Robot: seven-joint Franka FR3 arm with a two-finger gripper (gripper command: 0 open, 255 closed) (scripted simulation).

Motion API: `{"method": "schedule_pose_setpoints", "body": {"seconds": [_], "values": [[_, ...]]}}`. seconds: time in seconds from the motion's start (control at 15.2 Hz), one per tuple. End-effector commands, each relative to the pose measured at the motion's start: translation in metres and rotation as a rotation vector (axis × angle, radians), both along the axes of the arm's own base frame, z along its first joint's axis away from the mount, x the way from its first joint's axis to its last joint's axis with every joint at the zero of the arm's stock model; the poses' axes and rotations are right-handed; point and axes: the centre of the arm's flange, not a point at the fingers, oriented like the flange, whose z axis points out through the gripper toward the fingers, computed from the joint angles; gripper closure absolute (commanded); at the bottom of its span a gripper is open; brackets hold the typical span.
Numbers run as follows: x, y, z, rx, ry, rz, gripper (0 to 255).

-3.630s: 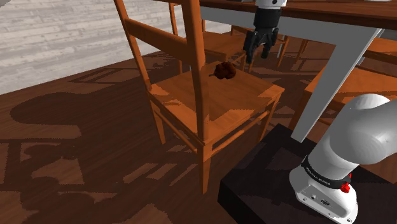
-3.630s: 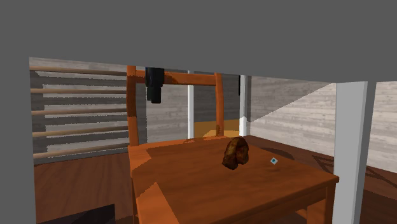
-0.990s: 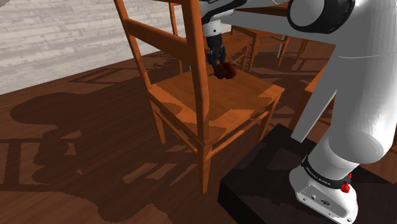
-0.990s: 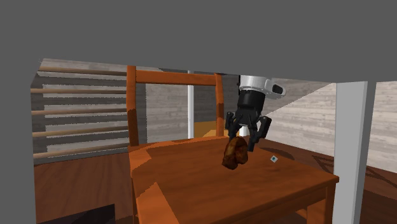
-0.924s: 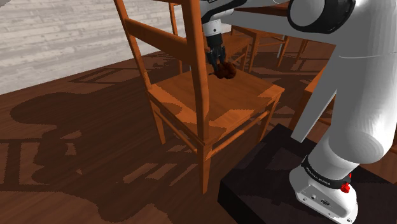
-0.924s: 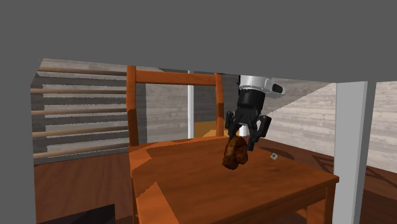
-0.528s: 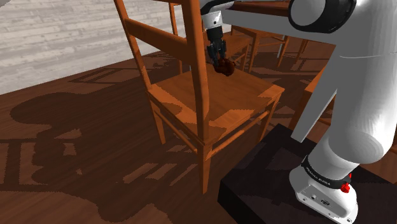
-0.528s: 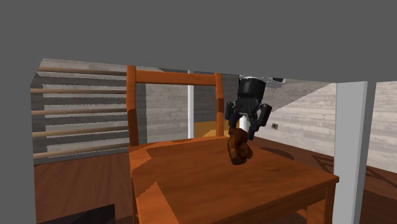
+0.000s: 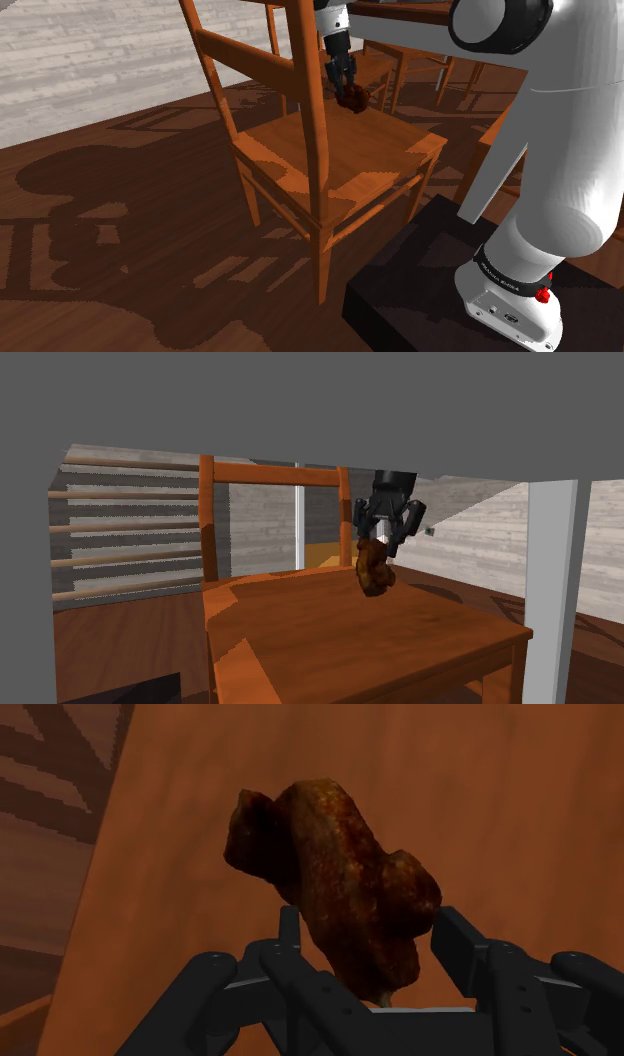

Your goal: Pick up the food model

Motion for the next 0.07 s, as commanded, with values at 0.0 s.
{"method": "schedule_pose_setpoints", "body": {"seconds": [0.0], "values": [[-0.0012,-0.0038,0.018,-0.008,-0.029,-0.008,255]]}}
